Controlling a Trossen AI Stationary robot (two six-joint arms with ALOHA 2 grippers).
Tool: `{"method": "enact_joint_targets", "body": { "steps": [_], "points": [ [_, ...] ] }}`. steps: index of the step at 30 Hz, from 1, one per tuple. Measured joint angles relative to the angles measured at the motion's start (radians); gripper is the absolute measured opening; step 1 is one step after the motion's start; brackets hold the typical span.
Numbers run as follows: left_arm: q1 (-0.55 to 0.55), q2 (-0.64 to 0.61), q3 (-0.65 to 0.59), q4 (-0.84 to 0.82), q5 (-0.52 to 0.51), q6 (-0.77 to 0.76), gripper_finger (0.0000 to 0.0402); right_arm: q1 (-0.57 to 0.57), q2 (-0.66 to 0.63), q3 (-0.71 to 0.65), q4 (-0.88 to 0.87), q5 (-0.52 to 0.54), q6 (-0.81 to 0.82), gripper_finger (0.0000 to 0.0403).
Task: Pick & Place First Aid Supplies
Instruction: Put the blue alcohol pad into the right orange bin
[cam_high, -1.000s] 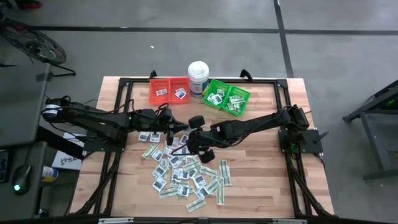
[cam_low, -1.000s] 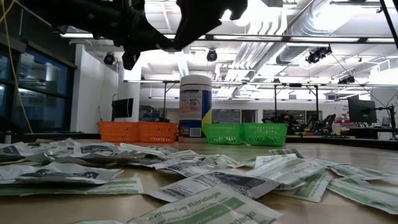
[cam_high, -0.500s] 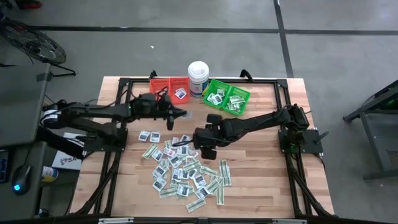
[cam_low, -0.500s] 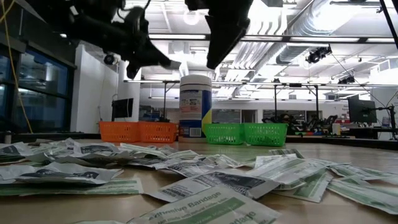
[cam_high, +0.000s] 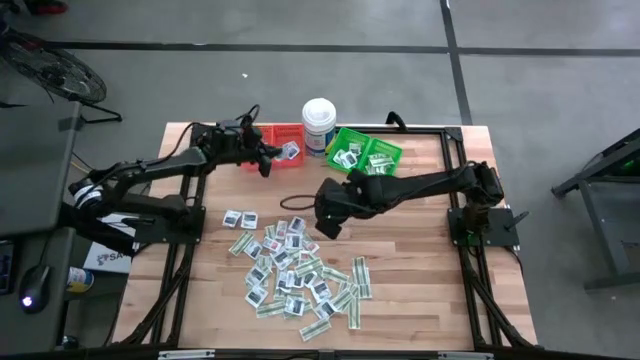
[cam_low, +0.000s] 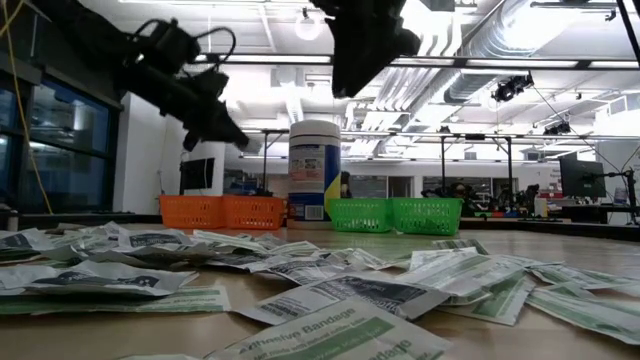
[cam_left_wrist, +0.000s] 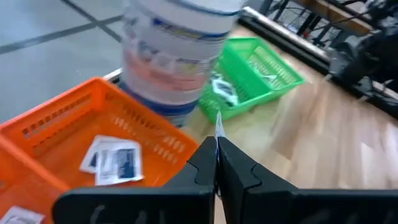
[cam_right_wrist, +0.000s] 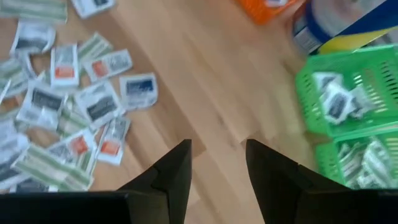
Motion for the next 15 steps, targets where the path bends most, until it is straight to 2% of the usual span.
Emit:
{"method": "enact_joint_targets", "body": {
  "steps": [6,10,15],
  "points": [
    [0.104,0.138,0.017,0.031,0.073,0.025,0.0000,-0.032,-0.043,0.000,0.010,0.046,-0.002,0.0145],
    [0.126,0.236,0.074,0.081,0.129,0.039,0.0000,-0.051,-0.060,0.000,0.014,0.055,-0.009,0.0145],
    [0.124,0.332,0.179,0.068,0.126,0.062,0.0000,-0.058,-0.063,0.000,0.012,0.046,-0.011,0.0145]
  ]
}}
